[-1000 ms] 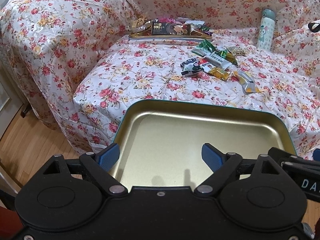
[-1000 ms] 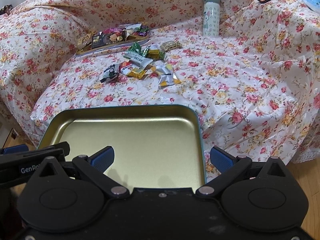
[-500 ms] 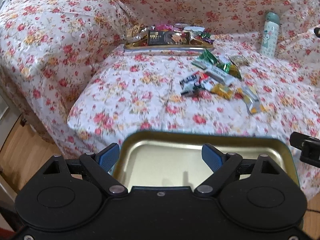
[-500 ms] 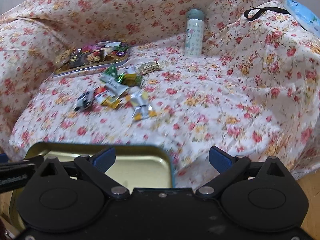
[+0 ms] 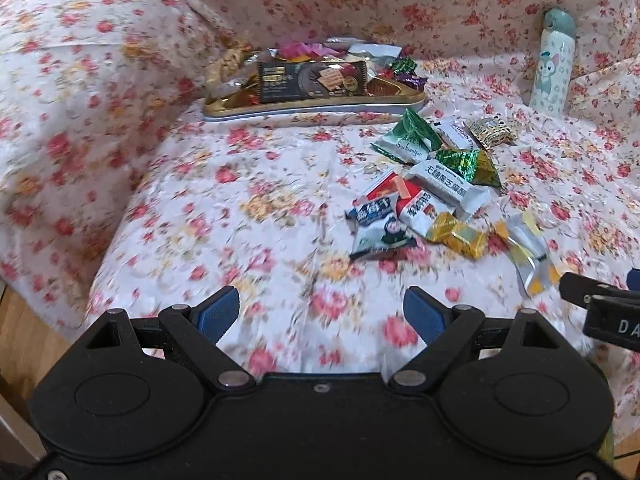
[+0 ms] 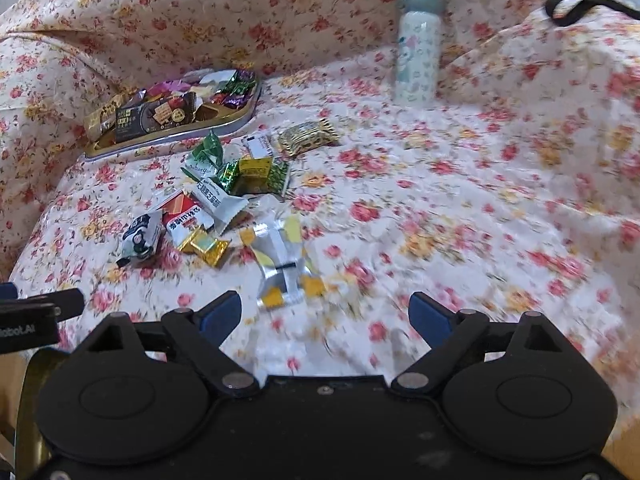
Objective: Organize snacks
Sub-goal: 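Reach both grippers toward the scattered snacks on the sofa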
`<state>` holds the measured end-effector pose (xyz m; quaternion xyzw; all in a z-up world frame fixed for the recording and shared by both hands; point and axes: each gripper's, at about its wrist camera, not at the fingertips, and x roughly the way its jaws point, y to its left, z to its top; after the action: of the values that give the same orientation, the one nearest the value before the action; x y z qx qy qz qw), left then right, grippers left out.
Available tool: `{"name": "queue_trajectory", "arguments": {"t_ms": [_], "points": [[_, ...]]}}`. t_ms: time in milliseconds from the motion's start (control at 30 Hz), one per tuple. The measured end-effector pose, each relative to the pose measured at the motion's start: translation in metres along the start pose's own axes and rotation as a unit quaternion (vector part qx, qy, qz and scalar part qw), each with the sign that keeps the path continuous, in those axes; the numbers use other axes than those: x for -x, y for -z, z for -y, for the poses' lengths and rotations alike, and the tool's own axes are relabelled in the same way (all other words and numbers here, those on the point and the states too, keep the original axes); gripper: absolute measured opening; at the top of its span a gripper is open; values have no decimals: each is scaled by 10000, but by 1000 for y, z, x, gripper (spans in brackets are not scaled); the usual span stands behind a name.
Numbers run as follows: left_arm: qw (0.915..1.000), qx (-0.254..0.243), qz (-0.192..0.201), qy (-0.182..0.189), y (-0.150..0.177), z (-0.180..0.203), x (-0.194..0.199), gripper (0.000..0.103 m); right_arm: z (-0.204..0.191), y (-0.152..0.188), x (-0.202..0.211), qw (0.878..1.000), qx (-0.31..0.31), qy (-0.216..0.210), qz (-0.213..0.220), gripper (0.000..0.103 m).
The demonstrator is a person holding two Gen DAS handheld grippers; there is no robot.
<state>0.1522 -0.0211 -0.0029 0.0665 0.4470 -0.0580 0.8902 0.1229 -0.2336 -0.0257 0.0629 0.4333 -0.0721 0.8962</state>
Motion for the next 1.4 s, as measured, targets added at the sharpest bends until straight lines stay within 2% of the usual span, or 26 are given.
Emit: {"name": "queue_trajectory", "arguments": {"t_ms": [267,533,700,933,1067,1200,1400], "points": [[9996,-44,-166,212,-28,3,-37,90,-10,-22,-50,9989,355,42,-300,89],[9987,-50,-371,346,-44,5,-67,90,-20,-29,-77,9974,576,-28,-433,76],[9978,-29,-539,373,-46,7,-83,94,-24,-30,-83,9973,654,-19,-320,76],[9952,340,-733,555,-47,2,-98,101,-22,-30,-83,9974,634,-59,-333,78],[9968,145,-682,394,-43,11,-100,102,-23,-31,-84,9974,584,-29,-411,79],[9967,147,-697,390,-44,11,-101,102,-23,-35,-86,9972,534,-9,-520,79],[9956,273,-757,473,-46,8,-102,101,-24,-38,-86,9971,462,33,-611,73]]}}
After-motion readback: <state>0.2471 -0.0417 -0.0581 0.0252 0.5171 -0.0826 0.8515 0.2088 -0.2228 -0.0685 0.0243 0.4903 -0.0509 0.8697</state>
